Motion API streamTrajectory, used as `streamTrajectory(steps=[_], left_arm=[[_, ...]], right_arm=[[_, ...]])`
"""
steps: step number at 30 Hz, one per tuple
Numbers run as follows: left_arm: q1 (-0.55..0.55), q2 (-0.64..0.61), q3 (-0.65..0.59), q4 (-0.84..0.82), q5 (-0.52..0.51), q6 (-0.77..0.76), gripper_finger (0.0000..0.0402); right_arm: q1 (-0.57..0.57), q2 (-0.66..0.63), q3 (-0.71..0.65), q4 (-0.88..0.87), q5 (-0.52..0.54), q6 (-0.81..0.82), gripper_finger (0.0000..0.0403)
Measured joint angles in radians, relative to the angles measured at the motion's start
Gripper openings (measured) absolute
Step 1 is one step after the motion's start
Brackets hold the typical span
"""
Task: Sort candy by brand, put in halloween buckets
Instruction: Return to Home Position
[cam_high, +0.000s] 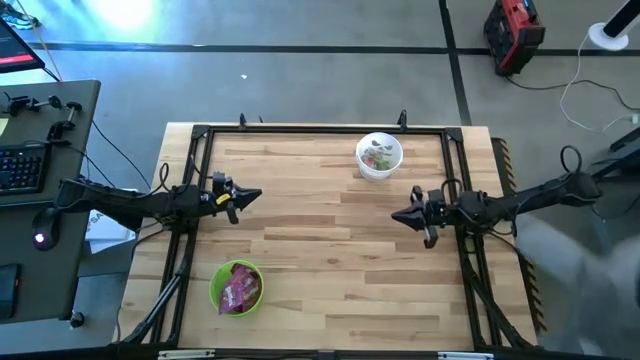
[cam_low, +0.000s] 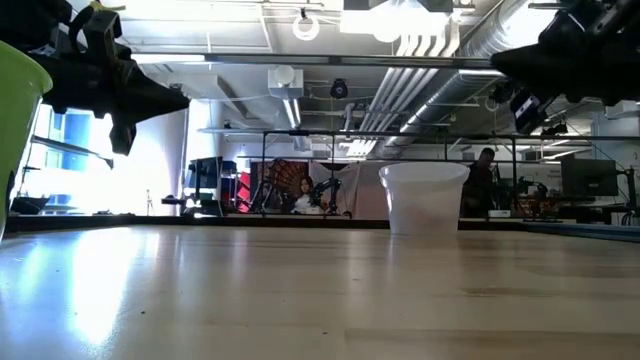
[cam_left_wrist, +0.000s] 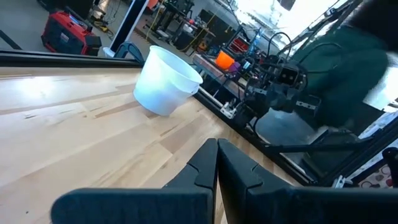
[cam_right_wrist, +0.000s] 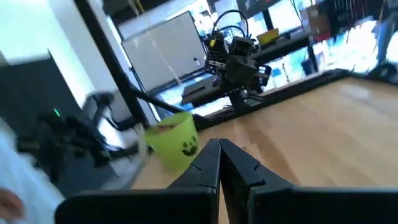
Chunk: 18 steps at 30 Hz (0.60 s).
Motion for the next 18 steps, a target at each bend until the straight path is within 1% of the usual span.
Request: streamTrajectory(steps=[2,5,7,10,18], left_arm=[[0.0,0.0,0.0,-0.002,0.0,0.0,0.0],[0.0,0.0,0.0,-0.005,0.0,0.0,0.0],[0.0,0.0,0.0,-0.006,0.0,0.0,0.0],[0.0,0.0,0.0,-0.017,0.0,0.0,0.0],[0.0,0.0,0.0,-0.016,0.0,0.0,0.0]], right_arm=[[-0.009,-0.006,0.0,-0.037,0.041,-0.128,0.0],[-0.025,-0.003,0.0,-0.151,0.175,-0.348,0.0],[-0.032,-0.003,0.0,-0.225,0.246,-0.432,0.0],[-0.038,-0.002,0.0,-0.331,0.296,-0.475,0.0],[-0.036,-0.014,0.0,-0.556,0.27,-0.477,0.0]])
